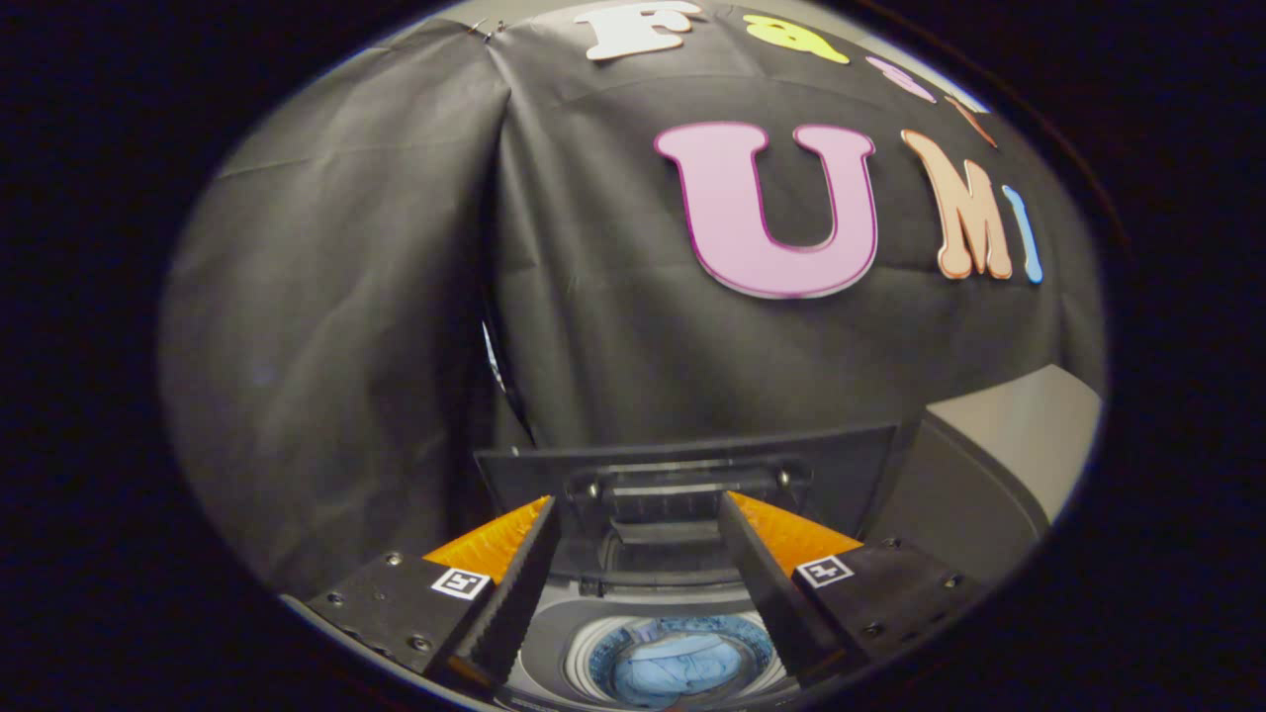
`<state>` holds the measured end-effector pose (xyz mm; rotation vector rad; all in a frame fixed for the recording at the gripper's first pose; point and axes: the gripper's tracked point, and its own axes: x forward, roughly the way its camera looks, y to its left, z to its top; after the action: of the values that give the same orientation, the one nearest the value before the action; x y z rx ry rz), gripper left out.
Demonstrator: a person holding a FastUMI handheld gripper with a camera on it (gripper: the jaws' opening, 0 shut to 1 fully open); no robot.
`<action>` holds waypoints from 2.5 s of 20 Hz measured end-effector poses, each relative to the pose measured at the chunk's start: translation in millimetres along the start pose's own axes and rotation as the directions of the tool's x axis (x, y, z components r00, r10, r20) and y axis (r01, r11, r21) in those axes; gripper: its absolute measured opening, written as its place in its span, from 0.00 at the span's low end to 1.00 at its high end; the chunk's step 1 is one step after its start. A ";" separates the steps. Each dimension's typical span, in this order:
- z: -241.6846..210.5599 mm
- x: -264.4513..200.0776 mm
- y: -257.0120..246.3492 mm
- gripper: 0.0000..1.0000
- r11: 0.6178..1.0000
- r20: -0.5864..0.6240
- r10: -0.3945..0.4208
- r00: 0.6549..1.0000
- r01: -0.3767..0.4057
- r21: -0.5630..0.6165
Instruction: Put the clothes into the washing machine and then close the washing machine lid.
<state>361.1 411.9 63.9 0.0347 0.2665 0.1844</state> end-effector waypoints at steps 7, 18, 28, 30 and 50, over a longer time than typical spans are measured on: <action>39.8 53.5 -24.1 0.96 0.995 0.084 -0.098 0.992 0.096 0.034; 40.2 114.0 -84.0 0.97 0.972 0.170 -0.216 0.962 0.228 -0.055; 12.6 126.1 -89.2 0.99 0.979 0.117 -0.193 0.974 0.198 -0.038; 10.8 126.0 -88.4 0.98 0.980 0.115 -0.184 0.976 0.191 -0.053; 3.2 87.1 -87.3 0.99 0.983 0.138 -0.168 0.976 0.177 -0.056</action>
<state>460.0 342.3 39.4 -0.0433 0.1295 0.0174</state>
